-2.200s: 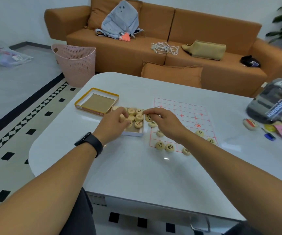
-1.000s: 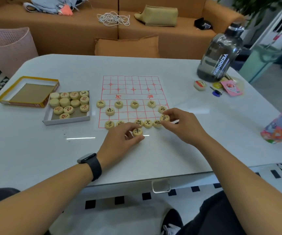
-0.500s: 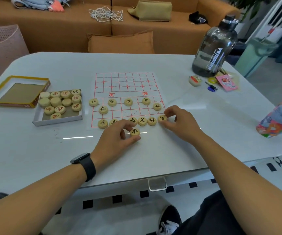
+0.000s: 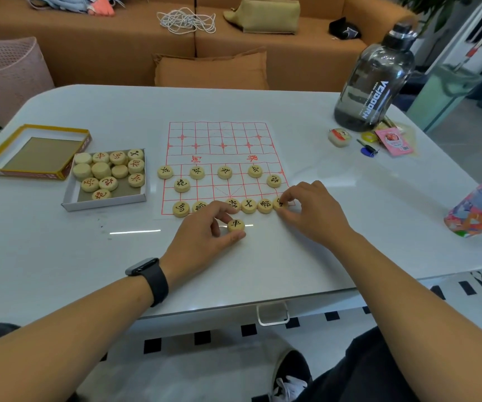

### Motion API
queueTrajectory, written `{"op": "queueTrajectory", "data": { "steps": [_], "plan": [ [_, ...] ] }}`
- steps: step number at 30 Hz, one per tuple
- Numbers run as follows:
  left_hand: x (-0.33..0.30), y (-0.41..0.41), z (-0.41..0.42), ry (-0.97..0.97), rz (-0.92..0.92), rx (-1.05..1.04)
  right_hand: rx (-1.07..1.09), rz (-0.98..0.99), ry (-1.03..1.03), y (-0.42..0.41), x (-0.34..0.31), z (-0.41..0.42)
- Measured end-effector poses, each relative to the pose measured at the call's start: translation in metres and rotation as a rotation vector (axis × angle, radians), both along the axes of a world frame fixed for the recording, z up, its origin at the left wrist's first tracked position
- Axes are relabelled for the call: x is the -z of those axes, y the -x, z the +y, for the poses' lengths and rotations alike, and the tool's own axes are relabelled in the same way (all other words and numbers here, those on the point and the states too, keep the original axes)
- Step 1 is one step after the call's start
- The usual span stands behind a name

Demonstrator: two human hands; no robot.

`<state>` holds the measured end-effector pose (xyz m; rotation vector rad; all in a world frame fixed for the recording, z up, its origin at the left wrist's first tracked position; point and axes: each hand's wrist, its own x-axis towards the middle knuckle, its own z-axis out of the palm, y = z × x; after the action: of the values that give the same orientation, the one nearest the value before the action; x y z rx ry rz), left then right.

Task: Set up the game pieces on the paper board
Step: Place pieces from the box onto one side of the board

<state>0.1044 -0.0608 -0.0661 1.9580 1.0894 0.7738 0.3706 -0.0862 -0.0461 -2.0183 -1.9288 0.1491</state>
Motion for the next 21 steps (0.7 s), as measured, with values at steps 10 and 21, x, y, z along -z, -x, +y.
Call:
{"op": "queueTrajectory", "data": {
  "steps": [10, 21],
  "plan": [
    [-0.001, 0.001, -0.006, -0.115, -0.037, 0.058, -0.336, 0.044, -0.065, 0.040, -0.018, -0.011],
    [-0.005, 0.002, -0.005, 0.002, -0.211, 0.112, -0.472, 0.060, 0.014, 0.054, -0.013, -0.010]
  ]
}}
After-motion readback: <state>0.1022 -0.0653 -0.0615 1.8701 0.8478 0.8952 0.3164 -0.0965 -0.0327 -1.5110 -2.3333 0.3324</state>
